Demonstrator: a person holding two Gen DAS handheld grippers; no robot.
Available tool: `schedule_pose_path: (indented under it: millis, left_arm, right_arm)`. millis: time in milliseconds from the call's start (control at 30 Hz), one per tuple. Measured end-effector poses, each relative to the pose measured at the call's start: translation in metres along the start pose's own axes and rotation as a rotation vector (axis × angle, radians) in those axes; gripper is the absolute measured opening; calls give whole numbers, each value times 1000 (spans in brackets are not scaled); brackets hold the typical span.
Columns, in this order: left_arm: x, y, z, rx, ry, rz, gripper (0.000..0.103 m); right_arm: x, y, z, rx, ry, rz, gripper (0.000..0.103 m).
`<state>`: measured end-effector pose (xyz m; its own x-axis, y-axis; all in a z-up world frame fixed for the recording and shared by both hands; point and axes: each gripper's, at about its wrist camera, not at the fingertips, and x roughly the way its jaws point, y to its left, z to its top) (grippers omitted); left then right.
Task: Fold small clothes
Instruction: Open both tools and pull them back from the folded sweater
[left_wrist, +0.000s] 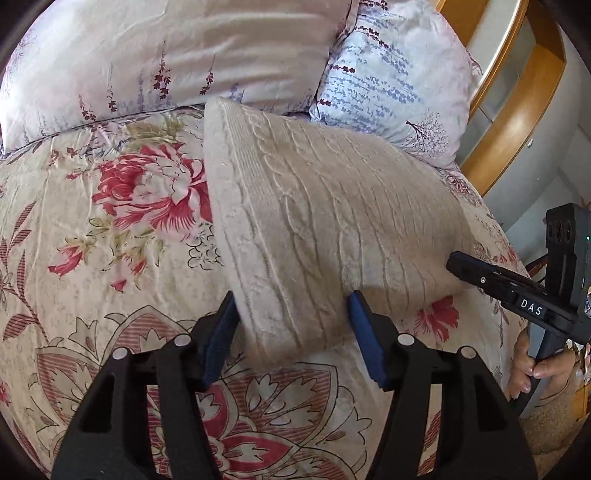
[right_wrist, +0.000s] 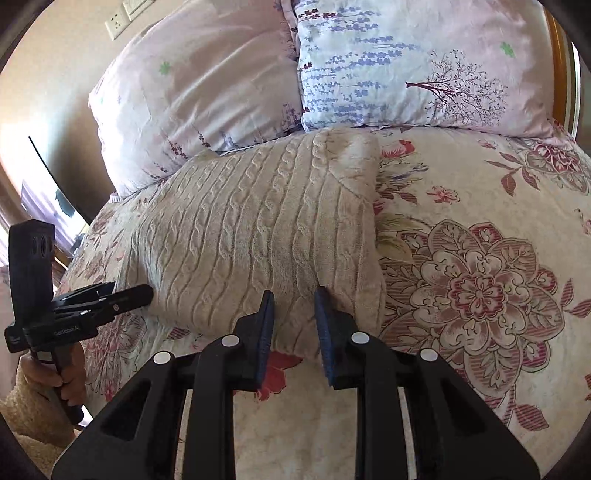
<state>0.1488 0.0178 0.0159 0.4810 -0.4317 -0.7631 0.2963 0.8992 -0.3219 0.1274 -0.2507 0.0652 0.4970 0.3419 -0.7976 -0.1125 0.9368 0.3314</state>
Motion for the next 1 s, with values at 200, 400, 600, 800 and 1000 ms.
schedule_pose_path:
  millis: [200,400,600,800,1000]
  left_arm:
    - [-26,-6,-14,-10,-59,7,69]
    - [-49,-21,-38,20,-133,143,84]
    - [-43,-29,-49,-7,-115,210,88]
    - [-34,-37,-54,-2,-87,251,92]
    - [-23,-42,-55,5,-52,304,96]
  right_arm:
    - [-35,1,-5,41,-123,19,49]
    - [-54,13,-18,-24,-185,-106,73]
    - [-45,28,-33,-41,-154,-168,83]
    - [-32,38,-43,-45,-107,-201,84]
    - [-23,46,-49,-69,-74,-256,89]
